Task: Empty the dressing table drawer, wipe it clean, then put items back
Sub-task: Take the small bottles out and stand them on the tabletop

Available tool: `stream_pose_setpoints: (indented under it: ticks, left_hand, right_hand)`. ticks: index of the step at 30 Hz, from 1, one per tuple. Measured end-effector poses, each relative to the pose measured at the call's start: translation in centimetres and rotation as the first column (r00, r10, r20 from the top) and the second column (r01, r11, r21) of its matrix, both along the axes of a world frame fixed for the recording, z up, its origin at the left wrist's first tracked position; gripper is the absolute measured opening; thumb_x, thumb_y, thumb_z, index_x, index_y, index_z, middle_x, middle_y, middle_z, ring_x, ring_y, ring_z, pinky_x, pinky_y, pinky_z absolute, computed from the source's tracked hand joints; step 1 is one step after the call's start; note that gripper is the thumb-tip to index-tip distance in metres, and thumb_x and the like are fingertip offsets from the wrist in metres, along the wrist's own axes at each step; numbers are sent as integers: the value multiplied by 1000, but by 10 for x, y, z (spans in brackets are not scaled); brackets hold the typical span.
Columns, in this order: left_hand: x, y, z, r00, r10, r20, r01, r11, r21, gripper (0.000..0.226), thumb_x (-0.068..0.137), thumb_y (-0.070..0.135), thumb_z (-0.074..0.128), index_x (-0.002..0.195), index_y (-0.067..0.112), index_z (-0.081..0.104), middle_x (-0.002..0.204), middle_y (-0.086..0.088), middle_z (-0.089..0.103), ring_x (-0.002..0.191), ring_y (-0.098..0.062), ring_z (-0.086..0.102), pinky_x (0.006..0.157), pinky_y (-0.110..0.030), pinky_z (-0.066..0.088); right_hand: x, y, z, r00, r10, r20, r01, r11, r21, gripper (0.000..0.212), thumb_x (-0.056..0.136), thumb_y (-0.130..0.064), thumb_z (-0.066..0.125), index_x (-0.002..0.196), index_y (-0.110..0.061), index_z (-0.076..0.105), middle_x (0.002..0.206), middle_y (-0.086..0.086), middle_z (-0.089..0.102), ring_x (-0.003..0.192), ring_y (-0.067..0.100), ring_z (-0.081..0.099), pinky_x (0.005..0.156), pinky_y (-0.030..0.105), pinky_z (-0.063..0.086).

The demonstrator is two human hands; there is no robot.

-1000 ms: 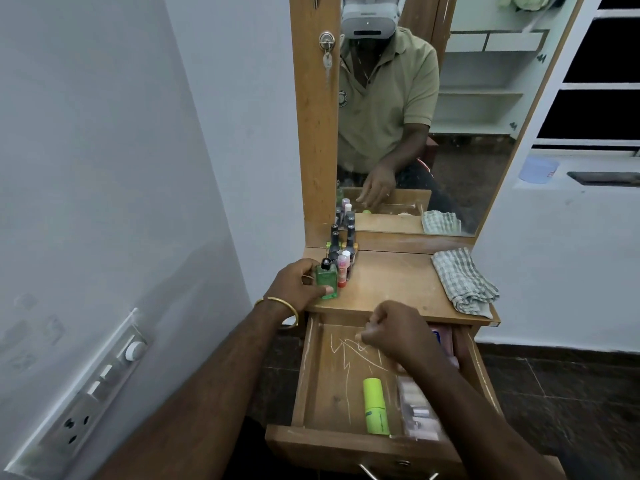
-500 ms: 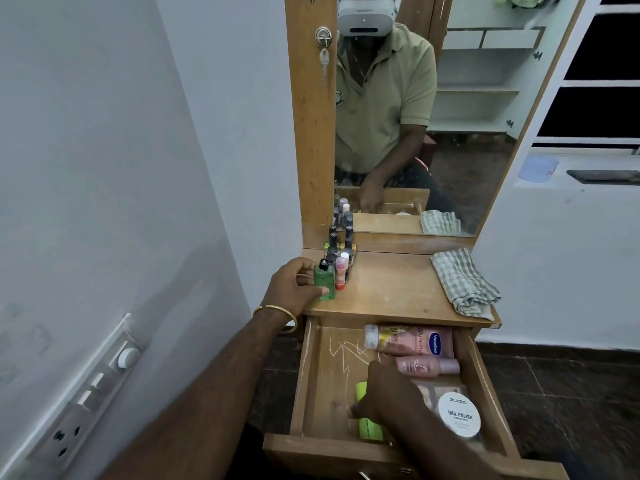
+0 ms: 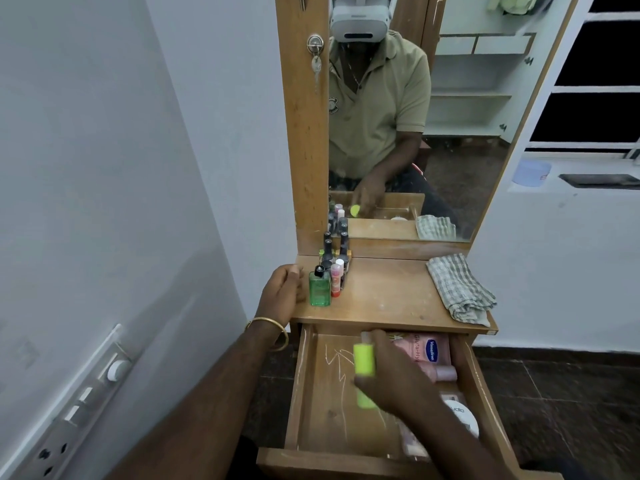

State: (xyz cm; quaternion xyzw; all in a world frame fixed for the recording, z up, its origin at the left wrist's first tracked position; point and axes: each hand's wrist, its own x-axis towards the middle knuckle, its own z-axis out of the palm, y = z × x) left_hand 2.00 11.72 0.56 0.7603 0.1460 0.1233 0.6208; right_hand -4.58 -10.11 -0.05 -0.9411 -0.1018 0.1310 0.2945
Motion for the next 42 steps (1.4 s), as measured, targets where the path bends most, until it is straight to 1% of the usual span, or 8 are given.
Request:
stream_pose_setpoints:
  ticks: [5, 11, 20, 25, 34, 36, 39, 42]
  left_hand:
    - [20, -5, -4, 999, 32, 6, -32, 948, 316, 25, 99, 7, 42, 114, 9, 62, 118, -10, 65, 110, -25, 59, 100, -39, 48]
    - [23, -12, -12, 994, -34, 102, -19, 876, 482, 15, 91, 8, 58, 102, 13, 66, 101, -5, 67, 95, -19, 60, 83, -31, 49]
    - [25, -11, -15, 987, -46, 151, -44, 839, 543, 17, 92, 19, 63, 106, 13, 69, 100, -2, 70, 92, -16, 62, 82, -30, 51]
    - [28, -7, -20, 984, -63, 166, -45, 815, 577, 20, 91, 11, 59, 108, 11, 69, 102, -6, 70, 95, -20, 62, 85, -31, 49]
    - [27, -6, -24, 983, -69, 169, -46, 802, 595, 20, 90, 9, 59, 107, 11, 69, 102, -6, 70, 96, -20, 61, 81, -23, 42]
    - [27, -6, -25, 983, -67, 173, -51, 799, 600, 18, 90, 13, 61, 106, 12, 70, 101, -5, 70, 95, -19, 62, 80, -23, 43]
    - [27, -6, -24, 984, -71, 162, -41, 797, 602, 18, 90, 19, 62, 105, 13, 71, 100, -4, 70, 94, -18, 62, 80, -26, 46]
    - [28, -6, -23, 985, -73, 157, -36, 800, 599, 17, 90, 22, 63, 104, 15, 70, 99, -3, 70, 93, -18, 62, 82, -31, 49]
  right_hand:
    - [28, 2, 42, 945, -97, 312, 3, 957, 289, 54, 82, -34, 75, 124, -34, 40, 107, -6, 60, 90, 13, 62, 76, 40, 55]
    - [82, 16, 43, 913, -196, 358, 100, 958, 268, 49, 82, -36, 76, 117, -27, 43, 110, -5, 59, 98, 18, 60, 74, 33, 46]
    - [138, 35, 21, 892, -284, 352, 164, 929, 333, 47, 79, -24, 80, 117, -18, 52, 115, 3, 63, 104, 20, 58, 80, 32, 46]
    - [153, 39, 16, 879, -318, 356, 179, 911, 372, 55, 77, -15, 82, 125, -17, 54, 120, 2, 60, 109, 18, 54, 85, 28, 41]
    - [160, 40, 5, 860, -413, 298, 249, 852, 461, 41, 73, -9, 84, 106, -16, 61, 101, 0, 69, 90, 13, 63, 77, 29, 51]
    - [162, 41, 2, 858, -425, 289, 260, 844, 468, 37, 73, -10, 84, 103, -18, 63, 98, 0, 71, 89, 15, 65, 80, 34, 54]
    - [166, 40, -1, 850, -435, 297, 275, 848, 453, 32, 74, -11, 84, 99, -17, 66, 96, 0, 71, 89, 16, 65, 81, 38, 56]
    - [170, 39, -2, 841, -430, 330, 279, 866, 415, 28, 76, -15, 83, 100, -14, 69, 98, 2, 71, 90, 18, 64, 78, 31, 52]
